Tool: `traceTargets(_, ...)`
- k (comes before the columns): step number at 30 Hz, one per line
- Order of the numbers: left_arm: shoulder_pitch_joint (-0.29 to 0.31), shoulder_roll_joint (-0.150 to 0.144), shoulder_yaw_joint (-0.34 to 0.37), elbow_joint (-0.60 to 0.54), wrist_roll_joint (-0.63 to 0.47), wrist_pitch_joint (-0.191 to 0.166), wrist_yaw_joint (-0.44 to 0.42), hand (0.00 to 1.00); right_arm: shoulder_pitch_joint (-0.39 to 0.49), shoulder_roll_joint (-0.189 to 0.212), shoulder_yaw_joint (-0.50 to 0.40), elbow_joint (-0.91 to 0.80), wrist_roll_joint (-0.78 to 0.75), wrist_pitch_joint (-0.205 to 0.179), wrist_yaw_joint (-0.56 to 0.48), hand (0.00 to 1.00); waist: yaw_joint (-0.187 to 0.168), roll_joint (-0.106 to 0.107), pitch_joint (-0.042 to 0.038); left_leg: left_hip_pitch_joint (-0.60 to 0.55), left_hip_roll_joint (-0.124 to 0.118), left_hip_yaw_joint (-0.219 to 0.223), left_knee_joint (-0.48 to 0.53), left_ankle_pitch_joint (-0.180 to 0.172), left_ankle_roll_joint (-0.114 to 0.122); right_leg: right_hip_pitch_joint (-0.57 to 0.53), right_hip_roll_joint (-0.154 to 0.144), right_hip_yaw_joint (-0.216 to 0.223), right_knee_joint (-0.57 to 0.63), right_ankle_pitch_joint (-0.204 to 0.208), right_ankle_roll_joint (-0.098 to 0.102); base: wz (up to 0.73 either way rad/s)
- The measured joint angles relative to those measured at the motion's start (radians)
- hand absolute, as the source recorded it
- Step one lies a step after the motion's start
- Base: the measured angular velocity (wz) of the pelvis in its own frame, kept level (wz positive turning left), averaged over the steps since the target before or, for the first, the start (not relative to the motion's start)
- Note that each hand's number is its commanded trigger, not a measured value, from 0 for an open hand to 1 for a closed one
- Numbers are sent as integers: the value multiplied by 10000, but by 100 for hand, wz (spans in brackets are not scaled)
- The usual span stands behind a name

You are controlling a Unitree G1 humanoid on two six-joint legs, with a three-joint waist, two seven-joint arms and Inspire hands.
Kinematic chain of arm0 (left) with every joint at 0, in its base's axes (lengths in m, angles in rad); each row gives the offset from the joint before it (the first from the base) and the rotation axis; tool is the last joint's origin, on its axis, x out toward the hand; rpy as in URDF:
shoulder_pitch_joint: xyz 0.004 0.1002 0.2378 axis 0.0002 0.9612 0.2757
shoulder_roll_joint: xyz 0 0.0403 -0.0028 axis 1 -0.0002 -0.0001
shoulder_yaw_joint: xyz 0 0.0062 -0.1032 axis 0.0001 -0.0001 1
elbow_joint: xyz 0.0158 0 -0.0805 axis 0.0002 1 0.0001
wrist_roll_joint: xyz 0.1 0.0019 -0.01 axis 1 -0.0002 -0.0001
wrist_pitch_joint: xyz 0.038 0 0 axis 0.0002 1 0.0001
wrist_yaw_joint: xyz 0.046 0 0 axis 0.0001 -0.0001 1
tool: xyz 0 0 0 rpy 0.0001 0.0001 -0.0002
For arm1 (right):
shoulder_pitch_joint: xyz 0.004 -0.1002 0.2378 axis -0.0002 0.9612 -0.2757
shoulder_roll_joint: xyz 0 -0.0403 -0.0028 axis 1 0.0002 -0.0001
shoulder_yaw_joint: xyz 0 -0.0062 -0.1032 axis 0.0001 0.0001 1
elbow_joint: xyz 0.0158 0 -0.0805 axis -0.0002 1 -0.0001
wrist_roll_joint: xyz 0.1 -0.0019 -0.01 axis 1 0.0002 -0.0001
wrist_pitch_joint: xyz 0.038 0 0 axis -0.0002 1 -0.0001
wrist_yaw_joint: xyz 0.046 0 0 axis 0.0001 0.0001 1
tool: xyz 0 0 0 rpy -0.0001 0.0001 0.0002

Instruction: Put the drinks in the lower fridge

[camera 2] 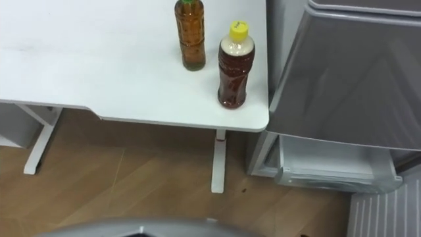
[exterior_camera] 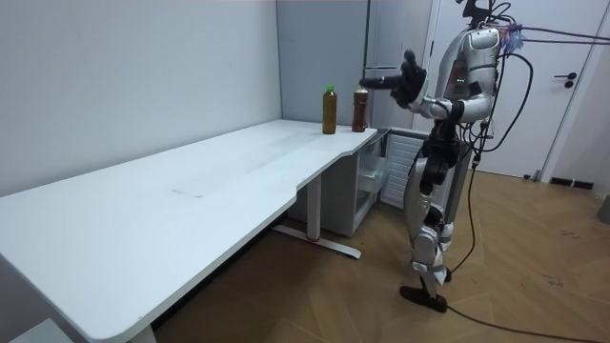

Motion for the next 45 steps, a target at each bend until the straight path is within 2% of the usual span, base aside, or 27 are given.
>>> traceTargets(2,-251,0,-144,-289,347,-67,-388,0,-14,-13,17,34,-14,-11,238,0,-40,-50,-7,-3,-10,-14,24,6,-7,45,3,-16,-73,0,-1,0)
traceTargets(8,-1042,10,-1808,-836,707,-163,-1849,0,-406,-6,105,357,-116,-15,443,0,-475,-181,21,-62,-11,42,188,24,-23,35,6,149,-99,3,-4,-3)
traceTargets(12,-1618,30,-2854,-961,575,-163,-3466,0,-737,-4,350,435,-308,-57,455,0,-863,-278,20,-98,1,170,195,25,-22,27,10,273,-87,6,-7,-7)
traceTargets(13,-1705,29,-3129,-962,522,-161,-3838,0,-838,-3,410,516,-345,-102,456,0,-1033,-297,18,-100,2,168,186,25,-22,25,9,269,-88,7,-7,-4)
traceTargets(15,-1800,26,-3552,-958,382,-147,-4438,0,-922,-2,411,630,-348,-142,456,0,-1127,-307,18,-69,27,308,141,25,-22,1,23,316,-90,9,-11,-11)
traceTargets(17,-1835,9,-3921,-958,353,-77,-5134,0,-1004,-18,412,685,-347,-146,453,0,-1246,-276,26,33,45,443,42,25,-23,-45,49,540,-88,9,-12,-22)
traceTargets(21,-1893,-46,-4248,-917,353,83,-5938,0,-1031,-24,398,690,-364,-220,452,0,-1330,-247,31,122,42,662,-80,25,-23,-105,84,808,-98,13,-18,-20)
traceTargets(23,-1892,-45,-4317,-884,353,269,-6321,0,-1052,-25,386,689,-385,-221,448,0,-1458,-212,68,173,48,703,-114,26,-23,-137,83,843,-107,13,-17,-7)
traceTargets(27,-1911,-33,-4649,-874,168,781,-7117,0,-1248,-10,463,705,-426,-200,464,0,-1596,-183,103,126,108,890,-129,25,-23,-169,93,991,-104,16,-13,-9)
traceTargets(34,-1942,-36,-4942,-677,-279,1596,-8705,0,-1367,-18,758,624,-430,22,525,0,-1643,-196,92,68,154,987,-146,26,-24,-308,123,1127,-81,24,-23,-5)
traceTargets(39,-1942,-46,-5059,-655,-534,1755,-9361,0,-1394,-17,855,628,-417,27,538,0,-1637,-218,76,81,175,995,-151,26,-25,-309,151,1192,-86,30,-33,0)
traceTargets(45,-1942,-91,-5222,-497,-532,1781,-9766,0,-1416,-7,911,634,-411,106,532,0,-1608,-232,61,107,194,1088,-157,27,-26,-310,172,1259,-89,42,-52,-2)
